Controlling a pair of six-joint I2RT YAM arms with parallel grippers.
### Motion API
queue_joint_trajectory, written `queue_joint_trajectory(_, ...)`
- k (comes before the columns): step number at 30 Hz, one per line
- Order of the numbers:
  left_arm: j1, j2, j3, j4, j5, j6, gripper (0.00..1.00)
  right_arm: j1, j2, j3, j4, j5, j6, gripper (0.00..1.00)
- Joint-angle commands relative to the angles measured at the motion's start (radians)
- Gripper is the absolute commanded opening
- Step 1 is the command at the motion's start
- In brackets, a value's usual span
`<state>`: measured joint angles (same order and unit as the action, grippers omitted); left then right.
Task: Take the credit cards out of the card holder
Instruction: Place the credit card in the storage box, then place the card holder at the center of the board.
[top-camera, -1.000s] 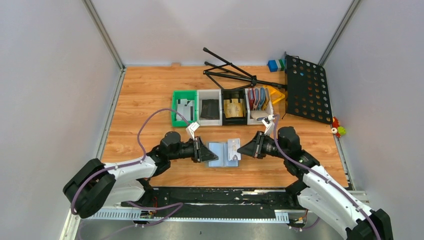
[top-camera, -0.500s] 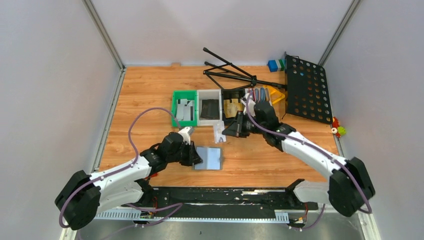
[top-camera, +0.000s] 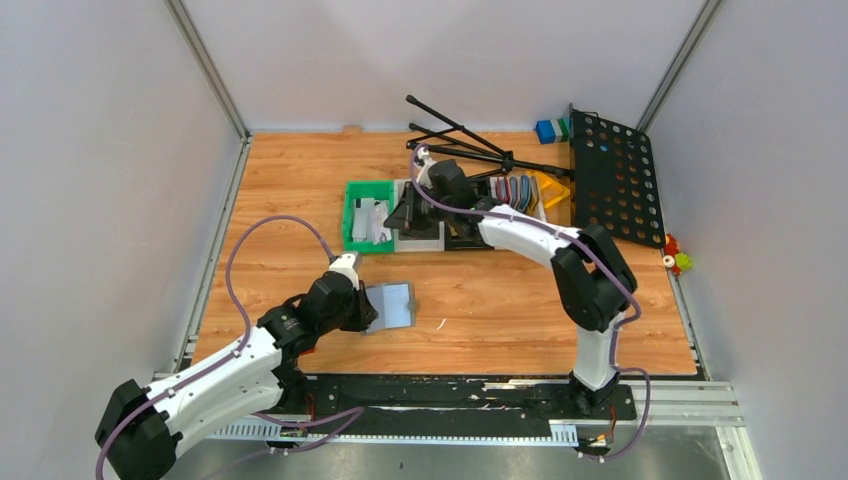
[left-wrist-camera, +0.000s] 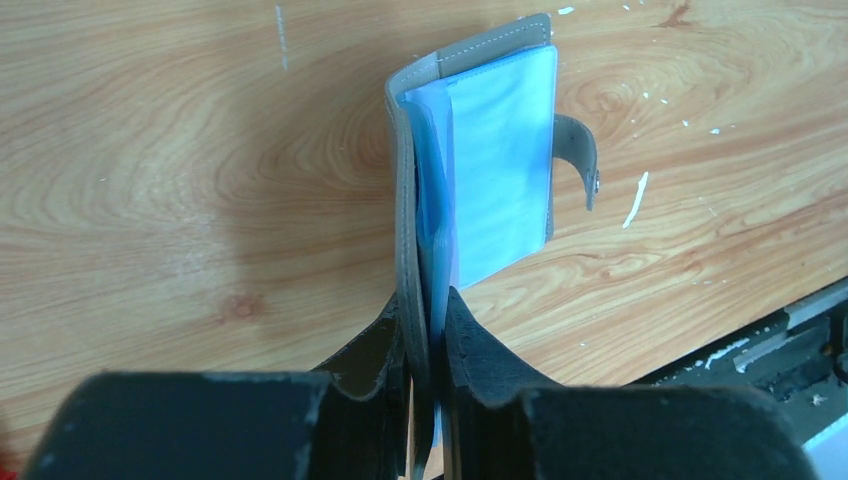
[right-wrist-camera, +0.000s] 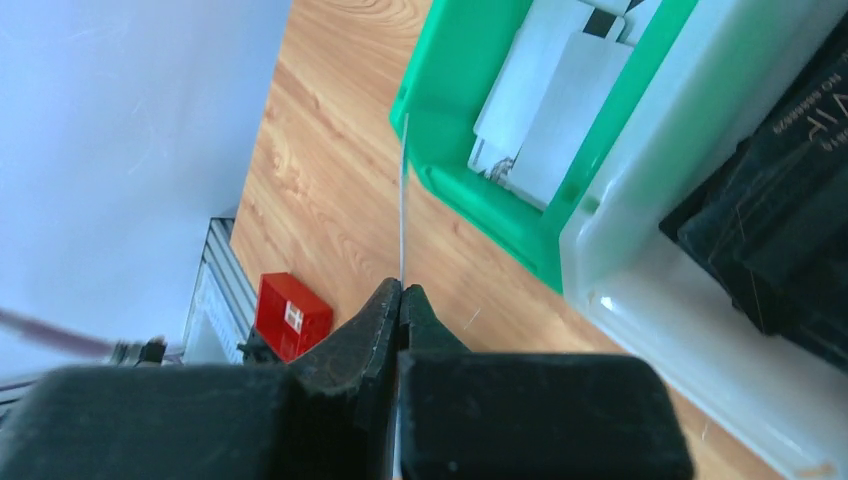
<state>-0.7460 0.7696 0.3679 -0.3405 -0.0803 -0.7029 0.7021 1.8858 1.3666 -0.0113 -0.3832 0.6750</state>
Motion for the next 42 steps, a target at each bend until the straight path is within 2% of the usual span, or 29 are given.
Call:
queue_joint_trajectory(1,0.004,-0.014,0.022,-0.027,-0.052,0.025,0.19,0.021,0.097,0.142,0.021,0.036,-0.029,0.00)
queue_joint_trajectory(11,0.005,-0.026,0.023,-0.023,-0.033,0.046,0.18,0.025,0.310,0.402,-0.039,0.107,-0.053,0.02)
queue_joint_trajectory(12,0.005,-0.028,0.024,-0.024,-0.027,0.045,0.18,0.025,0.319,0.413,-0.041,0.111,-0.061,0.08)
queue_joint_trajectory(14,0.005,-0.029,0.026,-0.023,-0.018,0.044,0.18,0.025,0.318,0.429,-0.057,0.120,-0.077,0.26)
queue_joint_trajectory(16,0.005,-0.027,0.028,-0.022,-0.011,0.043,0.18,0.026,0.284,0.410,-0.057,0.126,-0.100,0.36)
queue_joint_trajectory(19,0.005,-0.029,0.031,-0.013,0.011,0.047,0.18,0.027,0.183,0.326,-0.044,0.131,-0.136,0.42)
queue_joint_trajectory(23,0.005,-0.032,0.034,0.021,0.052,0.041,0.18,0.027,-0.012,0.129,-0.021,0.122,-0.174,0.47)
queue_joint_trajectory(29,0.005,-0.031,0.034,0.076,0.132,-0.004,0.19,0.033,-0.306,-0.201,0.002,0.122,-0.199,0.65)
queue_joint_trajectory(31,0.005,-0.034,0.030,0.109,0.171,-0.034,0.19,0.038,-0.403,-0.287,-0.016,0.128,-0.207,0.79)
queue_joint_trajectory(32,0.005,-0.035,0.026,0.129,0.191,-0.053,0.19,0.041,-0.470,-0.329,-0.031,0.128,-0.214,0.91)
queue_joint_trajectory(33,0.006,-0.033,0.025,0.152,0.212,-0.071,0.19,0.044,-0.520,-0.366,-0.048,0.127,-0.220,0.99)
queue_joint_trajectory(38,0.009,-0.023,0.025,0.264,0.305,-0.159,0.19,0.047,-0.758,-0.542,-0.193,0.122,-0.233,1.00)
queue_joint_trajectory(42,0.011,-0.012,0.035,0.334,0.356,-0.208,0.19,0.047,-0.978,-0.680,-0.236,0.123,-0.197,1.00)
